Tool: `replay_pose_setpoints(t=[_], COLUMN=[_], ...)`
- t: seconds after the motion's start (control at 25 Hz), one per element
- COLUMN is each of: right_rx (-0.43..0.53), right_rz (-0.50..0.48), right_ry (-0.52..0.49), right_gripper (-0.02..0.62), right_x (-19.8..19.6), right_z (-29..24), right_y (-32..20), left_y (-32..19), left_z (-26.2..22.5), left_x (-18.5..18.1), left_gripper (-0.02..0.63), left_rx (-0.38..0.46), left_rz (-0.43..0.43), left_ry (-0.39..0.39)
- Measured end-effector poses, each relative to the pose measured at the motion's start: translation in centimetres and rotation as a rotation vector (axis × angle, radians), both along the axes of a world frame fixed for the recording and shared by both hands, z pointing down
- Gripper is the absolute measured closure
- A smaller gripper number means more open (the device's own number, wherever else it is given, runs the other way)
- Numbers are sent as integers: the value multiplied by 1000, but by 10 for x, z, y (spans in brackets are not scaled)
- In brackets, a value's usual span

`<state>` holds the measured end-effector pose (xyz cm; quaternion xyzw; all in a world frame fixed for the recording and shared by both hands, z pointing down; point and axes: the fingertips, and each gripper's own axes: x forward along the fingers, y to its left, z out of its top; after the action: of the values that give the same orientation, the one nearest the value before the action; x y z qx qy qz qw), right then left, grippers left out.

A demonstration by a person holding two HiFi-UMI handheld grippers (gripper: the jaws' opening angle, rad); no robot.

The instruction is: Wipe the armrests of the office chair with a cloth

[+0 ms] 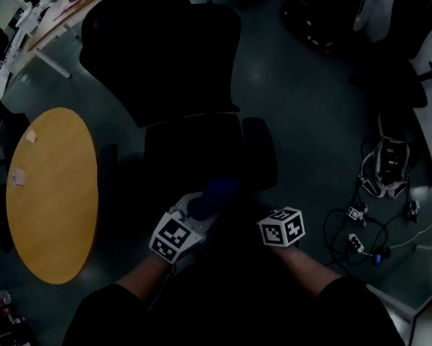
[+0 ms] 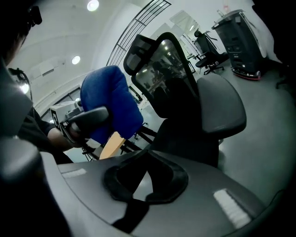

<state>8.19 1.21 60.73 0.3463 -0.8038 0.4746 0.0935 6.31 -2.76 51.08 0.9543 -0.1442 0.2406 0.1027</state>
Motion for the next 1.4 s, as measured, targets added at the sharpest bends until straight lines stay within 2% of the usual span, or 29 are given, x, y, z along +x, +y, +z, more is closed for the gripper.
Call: replay_pose_setpoints(t=[0.12,0.32,0.64,0.8,1.0,1.2,1.4], right_rx=[29,76,87,95,138,170,202], right_rz=[20,-5,3,-40,-132,-211,-293], right_ry=[4,34,73,91,97,52,-17], right_gripper=[591,591,591,591,591,591,591], right_x=[-26,-74,-127,-138,-157,-165,-155], right_z=[-15,-34,-54,-65,-74,-89,-106], right_y=[5,22,65,86,86,103,128], left_y=[8,25,70,91,102,130,158], left_z=[-17,-36,-28,-24,-33,-46,-59], left_x=[-33,-85,-155,-168,-184,-183,-167], left_gripper=[497,497,497,497,497,497,497], left_rx=[30,70,37,7,19,15,14], left_rz=[-30,-74,-128,-172,-234,-293,-390], left_ry=[37,92,136,162,190,181,170])
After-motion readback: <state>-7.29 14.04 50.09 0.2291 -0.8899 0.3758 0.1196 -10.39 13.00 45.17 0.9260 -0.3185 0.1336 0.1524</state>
